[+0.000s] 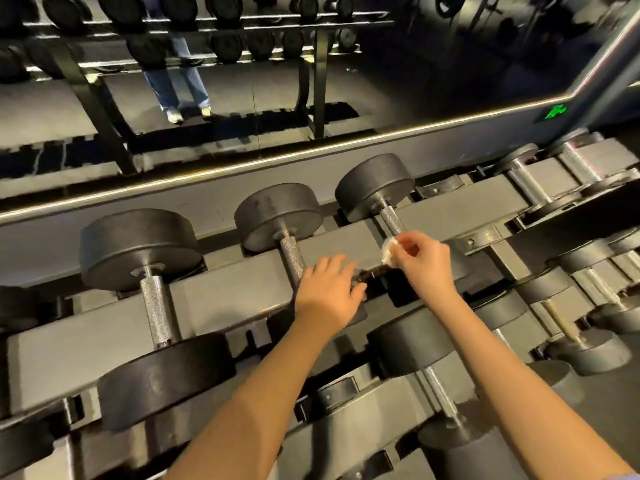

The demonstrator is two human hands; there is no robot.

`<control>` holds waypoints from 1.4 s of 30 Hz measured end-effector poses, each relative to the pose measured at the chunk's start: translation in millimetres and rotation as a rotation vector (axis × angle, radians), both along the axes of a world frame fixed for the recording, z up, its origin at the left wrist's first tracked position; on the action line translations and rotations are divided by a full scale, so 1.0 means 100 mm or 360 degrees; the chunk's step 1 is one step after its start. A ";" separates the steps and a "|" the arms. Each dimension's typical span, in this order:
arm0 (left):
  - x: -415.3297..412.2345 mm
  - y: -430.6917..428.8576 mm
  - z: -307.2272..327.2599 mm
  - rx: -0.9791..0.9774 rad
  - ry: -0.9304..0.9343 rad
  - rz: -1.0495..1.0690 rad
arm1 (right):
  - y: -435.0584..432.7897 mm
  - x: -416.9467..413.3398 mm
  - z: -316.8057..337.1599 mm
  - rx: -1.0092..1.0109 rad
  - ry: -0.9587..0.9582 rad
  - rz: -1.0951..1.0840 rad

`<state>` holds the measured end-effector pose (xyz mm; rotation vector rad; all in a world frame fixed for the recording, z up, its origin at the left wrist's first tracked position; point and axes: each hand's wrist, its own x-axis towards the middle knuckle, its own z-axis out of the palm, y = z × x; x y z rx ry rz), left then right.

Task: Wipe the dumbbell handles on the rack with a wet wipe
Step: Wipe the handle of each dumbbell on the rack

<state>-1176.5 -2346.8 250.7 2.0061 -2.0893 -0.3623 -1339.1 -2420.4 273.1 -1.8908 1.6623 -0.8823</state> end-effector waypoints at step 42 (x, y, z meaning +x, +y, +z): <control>-0.08 0.06 0.03 -0.0103 -0.0173 0.0155 | -1.42 -0.05 -0.21 0.0196 0.0167 0.0147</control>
